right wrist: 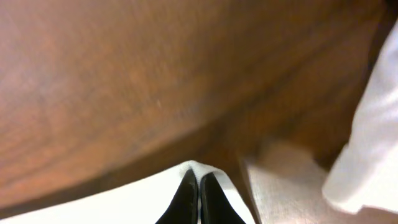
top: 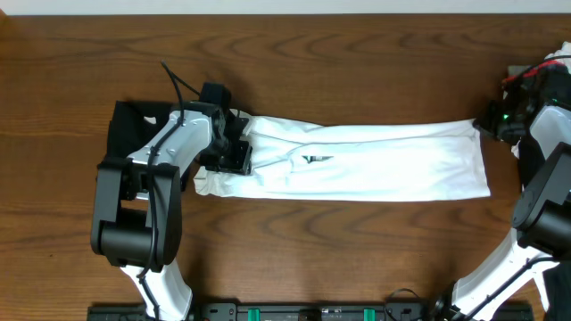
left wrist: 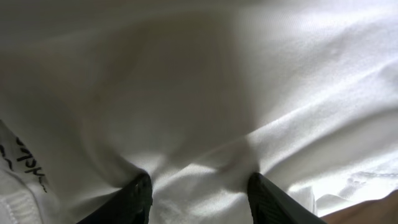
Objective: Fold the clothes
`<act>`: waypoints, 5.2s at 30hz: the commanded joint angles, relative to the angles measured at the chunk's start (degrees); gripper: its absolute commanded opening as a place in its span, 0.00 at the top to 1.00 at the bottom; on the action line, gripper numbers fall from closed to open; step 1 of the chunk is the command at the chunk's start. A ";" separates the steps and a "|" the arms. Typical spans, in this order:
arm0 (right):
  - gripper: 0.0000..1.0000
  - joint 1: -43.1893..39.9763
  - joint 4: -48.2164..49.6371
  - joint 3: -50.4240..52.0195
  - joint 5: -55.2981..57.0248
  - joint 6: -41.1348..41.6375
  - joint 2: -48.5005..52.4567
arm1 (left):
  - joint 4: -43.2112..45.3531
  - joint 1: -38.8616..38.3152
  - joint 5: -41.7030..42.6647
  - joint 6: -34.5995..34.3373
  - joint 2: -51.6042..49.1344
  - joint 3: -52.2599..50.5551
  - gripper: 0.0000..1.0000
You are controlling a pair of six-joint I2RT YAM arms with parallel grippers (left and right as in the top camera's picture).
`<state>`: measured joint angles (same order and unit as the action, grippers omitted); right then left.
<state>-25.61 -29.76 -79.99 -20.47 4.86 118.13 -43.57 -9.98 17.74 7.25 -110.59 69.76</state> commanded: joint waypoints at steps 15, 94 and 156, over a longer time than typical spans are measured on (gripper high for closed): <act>0.69 -3.72 4.04 -1.03 -24.11 4.11 -2.23 | 0.02 0.13 -0.46 -0.70 -0.79 -0.98 0.48; 0.99 6.01 -20.87 -1.88 -3.04 -5.46 -22.18 | -8.70 0.42 -0.44 -4.52 37.18 9.88 0.01; 0.99 40.44 -22.75 3.69 -26.45 -21.33 -12.41 | -8.39 0.42 -1.09 -4.28 37.16 9.88 0.01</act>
<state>15.90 -52.36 -76.14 -43.77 -9.02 110.91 -52.16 -9.85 17.61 2.98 -73.41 78.87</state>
